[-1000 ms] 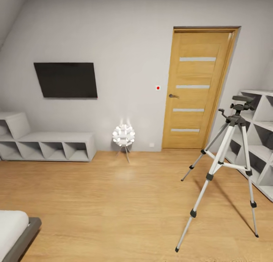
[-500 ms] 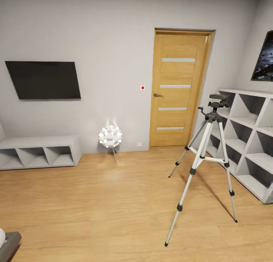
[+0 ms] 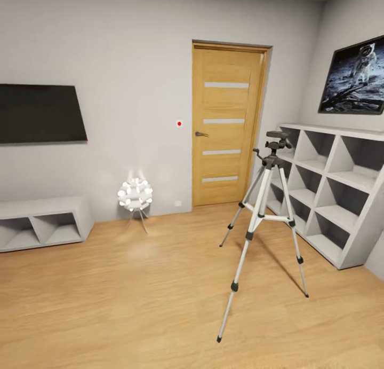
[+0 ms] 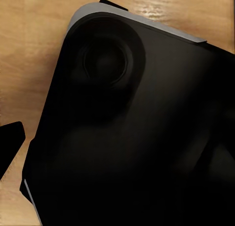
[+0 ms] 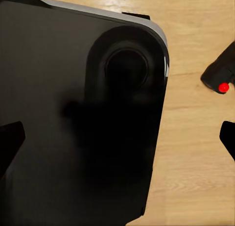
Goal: Attach the digital camera to the camera tripod in the bedroom.
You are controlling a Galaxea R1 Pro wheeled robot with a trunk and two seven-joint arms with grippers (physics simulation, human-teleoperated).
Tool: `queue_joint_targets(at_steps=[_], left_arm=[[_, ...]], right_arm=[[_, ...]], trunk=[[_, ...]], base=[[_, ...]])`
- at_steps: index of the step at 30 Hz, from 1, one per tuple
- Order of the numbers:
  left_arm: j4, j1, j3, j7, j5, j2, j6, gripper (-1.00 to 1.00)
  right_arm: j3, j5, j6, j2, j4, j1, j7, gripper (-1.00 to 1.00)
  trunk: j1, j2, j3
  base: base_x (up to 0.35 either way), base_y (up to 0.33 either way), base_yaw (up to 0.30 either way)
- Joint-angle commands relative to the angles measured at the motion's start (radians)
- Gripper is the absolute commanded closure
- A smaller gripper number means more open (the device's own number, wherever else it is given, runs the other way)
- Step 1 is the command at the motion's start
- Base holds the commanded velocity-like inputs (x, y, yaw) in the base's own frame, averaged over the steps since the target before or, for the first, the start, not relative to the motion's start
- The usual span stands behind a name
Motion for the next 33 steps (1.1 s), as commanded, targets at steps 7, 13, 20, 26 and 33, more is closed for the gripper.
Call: queue_joint_targets(at_steps=[7, 13, 20, 26, 33], left_arm=[[0.000, 0.000, 0.002, 0.000, 0.003, 0.000, -0.002, -1.00], [0.000, 0.000, 0.002, 0.000, 0.003, 0.000, -0.002, -1.00], [0.000, 0.000, 0.002, 0.000, 0.003, 0.000, -0.002, -1.00], [0.000, 0.000, 0.003, 0.000, 0.003, 0.000, -0.002, -1.00], [0.000, 0.000, 0.004, 0.000, 0.003, 0.000, -0.002, -1.00]], right_arm=[[-0.001, 0.009, -0.003, 0.000, 0.000, 0.000, 0.000, -1.00], [-0.001, 0.010, -0.002, 0.000, 0.000, 0.000, 0.000, -1.00], [-0.001, 0.010, -0.002, 0.000, 0.000, 0.000, 0.001, -1.00], [-0.001, 0.010, -0.002, 0.000, 0.000, 0.000, 0.001, -1.00], [-0.001, 0.011, -0.002, 0.000, 0.000, 0.000, 0.001, -1.00]], trunk=[[0.000, 0.000, -0.001], [0.000, 0.000, -0.001], [0.000, 0.000, -0.001], [0.000, 0.000, -0.001], [0.000, 0.000, -0.001]], base=[[0.000, 0.000, -0.252], [0.000, 0.000, -0.255], [0.000, 0.000, -0.267], [0.000, 0.000, -0.271], [0.000, 0.000, -0.272]])
